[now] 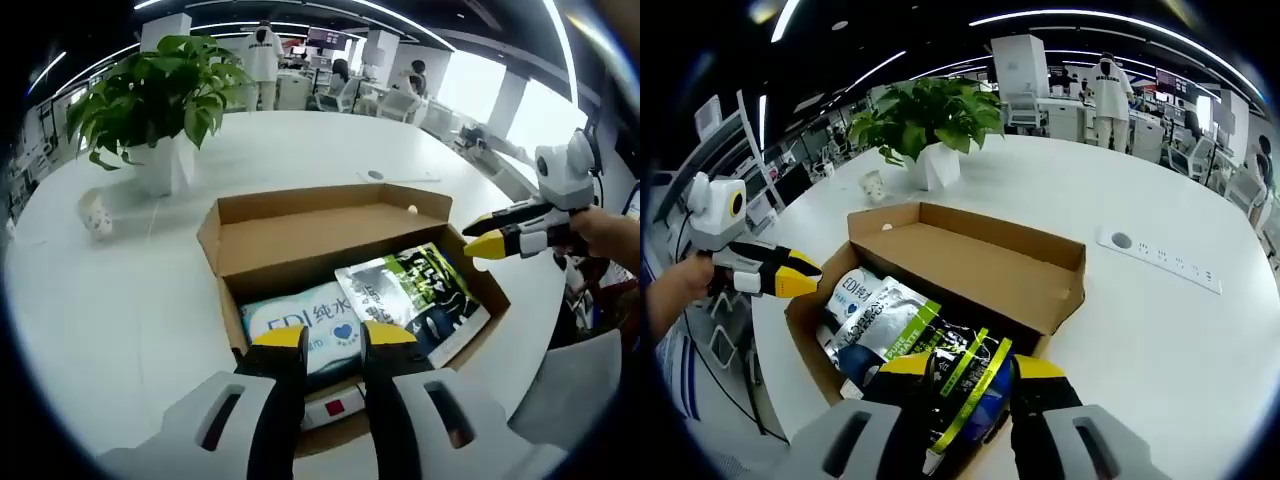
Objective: Operate the shoe box by opening the lid, removing the specified soft item, and placing it in the target area until the item is outside and the box remains undamaged.
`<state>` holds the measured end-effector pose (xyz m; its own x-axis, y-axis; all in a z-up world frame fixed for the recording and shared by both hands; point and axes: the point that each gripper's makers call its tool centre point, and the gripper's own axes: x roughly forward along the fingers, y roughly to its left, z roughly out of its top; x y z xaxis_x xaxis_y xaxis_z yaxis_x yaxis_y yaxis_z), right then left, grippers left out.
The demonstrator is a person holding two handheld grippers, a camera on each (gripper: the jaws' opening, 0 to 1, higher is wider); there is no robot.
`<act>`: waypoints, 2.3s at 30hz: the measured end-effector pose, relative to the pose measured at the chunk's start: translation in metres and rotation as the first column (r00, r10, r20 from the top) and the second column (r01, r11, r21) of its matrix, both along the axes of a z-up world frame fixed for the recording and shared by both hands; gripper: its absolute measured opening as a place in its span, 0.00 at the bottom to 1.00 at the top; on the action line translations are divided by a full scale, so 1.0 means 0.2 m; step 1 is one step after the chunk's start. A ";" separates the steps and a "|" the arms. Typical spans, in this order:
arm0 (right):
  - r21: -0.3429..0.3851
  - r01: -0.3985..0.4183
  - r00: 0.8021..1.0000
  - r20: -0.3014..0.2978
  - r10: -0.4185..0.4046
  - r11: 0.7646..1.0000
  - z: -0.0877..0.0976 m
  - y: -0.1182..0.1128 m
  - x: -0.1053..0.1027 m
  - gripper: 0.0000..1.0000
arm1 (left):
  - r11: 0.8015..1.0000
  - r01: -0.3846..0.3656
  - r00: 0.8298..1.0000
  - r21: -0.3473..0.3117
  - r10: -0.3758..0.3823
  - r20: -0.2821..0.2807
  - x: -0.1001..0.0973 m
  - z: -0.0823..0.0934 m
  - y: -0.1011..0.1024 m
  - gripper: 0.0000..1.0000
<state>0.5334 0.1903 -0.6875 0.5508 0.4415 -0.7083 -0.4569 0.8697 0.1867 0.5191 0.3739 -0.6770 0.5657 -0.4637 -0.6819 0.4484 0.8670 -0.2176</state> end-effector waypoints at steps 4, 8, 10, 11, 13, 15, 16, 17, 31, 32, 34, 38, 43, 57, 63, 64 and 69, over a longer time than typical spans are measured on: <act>0.009 0.001 1.000 0.003 -0.001 1.000 0.01 0.00 -0.02 0.29 | 0.999 -0.004 0.998 -0.040 0.002 -0.060 -0.05 -0.03 -0.04 0.22; 0.021 0.004 1.000 0.008 -0.004 1.000 0.02 0.00 -0.04 0.29 | 0.996 -0.004 0.991 -0.090 -0.008 -0.135 -0.11 -0.06 -0.08 0.25; 0.027 0.007 1.000 0.013 -0.007 1.000 0.03 -0.01 -0.05 0.29 | 0.996 -0.003 0.991 -0.089 -0.009 -0.137 -0.12 -0.07 -0.09 0.25; 0.031 0.008 1.000 0.015 -0.009 0.999 0.03 -0.01 -0.05 0.29 | 0.996 -0.003 0.990 -0.091 -0.010 -0.141 -0.13 -0.08 -0.10 0.25; 0.034 0.010 1.000 0.016 -0.010 0.999 0.03 -0.01 -0.06 0.29 | 0.995 -0.002 0.987 -0.102 -0.014 -0.159 -0.14 -0.09 -0.11 0.25; 0.037 0.013 1.000 0.017 -0.013 0.999 0.02 -0.01 -0.07 0.29 | 0.994 -0.005 0.986 -0.108 -0.014 -0.168 -0.15 -0.11 -0.13 0.24; 0.042 0.016 1.000 0.017 -0.016 0.999 0.02 -0.01 -0.08 0.29 | 0.993 -0.008 0.984 -0.116 -0.013 -0.177 -0.15 -0.12 -0.13 0.24; 0.044 0.016 1.000 0.016 -0.017 0.999 0.02 -0.01 -0.08 0.29 | 0.993 -0.009 0.983 -0.120 -0.014 -0.183 -0.16 -0.12 -0.14 0.24; 0.068 -0.011 0.999 0.045 0.008 0.998 0.01 -0.01 -0.12 0.29 | 0.985 -0.038 0.966 -0.166 -0.006 -0.258 -0.18 -0.24 -0.21 0.17; 0.070 -0.011 0.999 0.045 0.008 0.997 0.01 -0.01 -0.12 0.29 | 0.985 -0.040 0.966 -0.169 -0.005 -0.260 -0.18 -0.24 -0.22 0.15; 0.076 -0.014 0.999 0.045 0.010 0.997 0.01 -0.01 -0.13 0.29 | 0.983 -0.043 0.964 -0.176 -0.006 -0.267 -0.18 -0.24 -0.22 0.10; 0.074 -0.023 0.999 0.044 0.020 0.997 -0.01 -0.01 -0.13 0.28 | 0.980 -0.054 0.964 -0.192 0.001 -0.264 -0.17 -0.23 -0.22 0.05; 0.073 -0.028 0.999 0.041 0.025 0.997 -0.02 0.02 -0.12 0.28 | 0.980 -0.047 0.971 -0.195 -0.002 -0.241 -0.17 -0.21 -0.22 0.01; 0.060 -0.055 0.998 0.041 0.053 0.997 -0.10 0.09 -0.07 0.29 | 0.984 -0.047 0.975 -0.173 0.007 -0.224 -0.17 -0.19 -0.11 0.01; 0.070 -0.070 0.997 0.030 0.068 0.995 -0.12 0.13 -0.03 0.29 | 0.987 -0.059 0.974 -0.149 0.025 -0.223 -0.16 -0.20 -0.06 0.00; 0.069 -0.075 0.997 0.036 0.073 0.995 -0.12 0.13 -0.01 0.29 | 0.988 -0.061 0.974 -0.145 0.027 -0.224 -0.16 -0.20 -0.06 0.00; 0.054 -0.086 0.996 0.036 0.084 0.995 -0.14 0.15 0.03 0.29 | 0.990 -0.057 0.974 -0.128 0.027 -0.225 -0.16 -0.21 -0.05 0.00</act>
<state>0.5394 0.2195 -0.7154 0.5327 0.5258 -0.6632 -0.5356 0.8162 0.2168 0.4876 0.3635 -0.7192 0.4281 -0.5378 -0.7263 0.3395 0.8405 -0.4223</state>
